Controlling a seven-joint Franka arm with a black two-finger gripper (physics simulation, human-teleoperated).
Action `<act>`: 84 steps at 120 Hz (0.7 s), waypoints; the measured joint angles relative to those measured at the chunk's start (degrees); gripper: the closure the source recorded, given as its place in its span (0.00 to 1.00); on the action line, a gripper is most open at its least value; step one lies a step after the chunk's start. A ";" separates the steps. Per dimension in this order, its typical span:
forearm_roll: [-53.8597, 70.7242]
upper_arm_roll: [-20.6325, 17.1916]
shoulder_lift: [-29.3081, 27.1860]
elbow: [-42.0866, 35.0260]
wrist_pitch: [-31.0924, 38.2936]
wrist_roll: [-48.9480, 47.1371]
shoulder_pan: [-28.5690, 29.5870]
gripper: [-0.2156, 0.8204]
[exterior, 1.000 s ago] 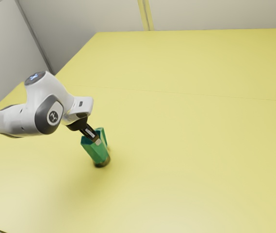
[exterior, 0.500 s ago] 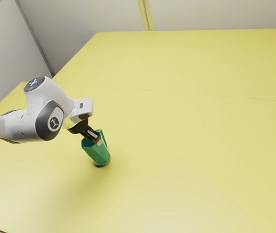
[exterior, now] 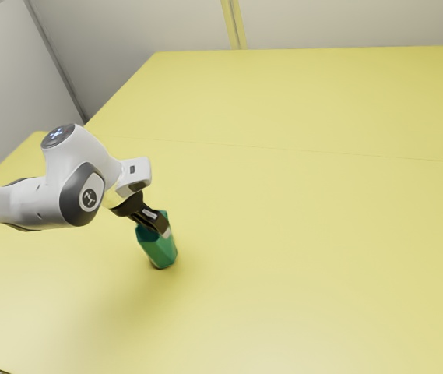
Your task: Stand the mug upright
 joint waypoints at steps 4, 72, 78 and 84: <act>-0.05 0.00 -0.02 0.09 -0.03 -0.14 0.00 0.50; 3.48 1.49 10.60 39.35 -28.39 -1.21 -0.66 0.23; 4.18 2.19 11.39 43.82 -32.41 -1.25 -0.96 0.23; 4.65 3.26 12.55 47.55 -36.05 -1.29 -1.53 0.22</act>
